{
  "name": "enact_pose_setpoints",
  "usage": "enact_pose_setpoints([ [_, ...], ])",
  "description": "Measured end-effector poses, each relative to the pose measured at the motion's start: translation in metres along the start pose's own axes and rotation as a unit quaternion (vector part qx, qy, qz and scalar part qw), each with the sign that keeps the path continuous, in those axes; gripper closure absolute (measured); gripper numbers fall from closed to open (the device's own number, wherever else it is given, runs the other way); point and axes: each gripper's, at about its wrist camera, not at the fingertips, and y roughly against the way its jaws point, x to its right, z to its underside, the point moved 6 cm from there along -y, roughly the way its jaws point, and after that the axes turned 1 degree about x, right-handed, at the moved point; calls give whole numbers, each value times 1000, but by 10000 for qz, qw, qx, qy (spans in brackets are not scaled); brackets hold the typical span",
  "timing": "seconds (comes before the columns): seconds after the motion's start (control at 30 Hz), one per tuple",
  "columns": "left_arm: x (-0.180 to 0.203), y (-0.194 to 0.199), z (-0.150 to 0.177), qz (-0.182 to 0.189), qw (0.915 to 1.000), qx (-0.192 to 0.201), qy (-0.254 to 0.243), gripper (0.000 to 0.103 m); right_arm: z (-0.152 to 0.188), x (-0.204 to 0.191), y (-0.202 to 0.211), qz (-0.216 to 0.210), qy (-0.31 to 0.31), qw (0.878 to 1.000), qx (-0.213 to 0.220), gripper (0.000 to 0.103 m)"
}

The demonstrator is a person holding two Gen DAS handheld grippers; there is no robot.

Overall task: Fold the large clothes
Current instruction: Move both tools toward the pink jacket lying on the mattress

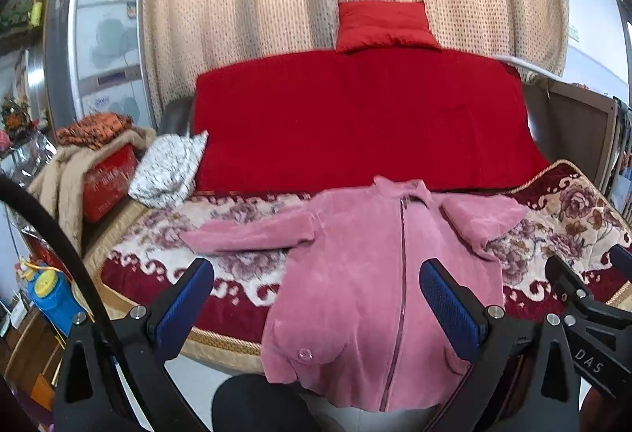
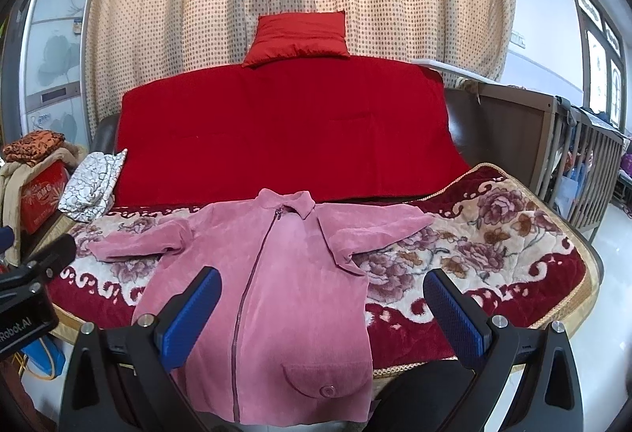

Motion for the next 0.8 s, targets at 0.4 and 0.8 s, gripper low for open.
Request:
enact_pose_setpoints([
  [0.4, 9, -63, 18, 9, 9982, -595, 38, 0, 0, 13, -44, 295, 85, 9993, -198, 0],
  [0.8, 7, -110, 9, -157, 9963, -840, 55, 0, -3, 15, -95, 311, 141, 9984, -446, 0],
])
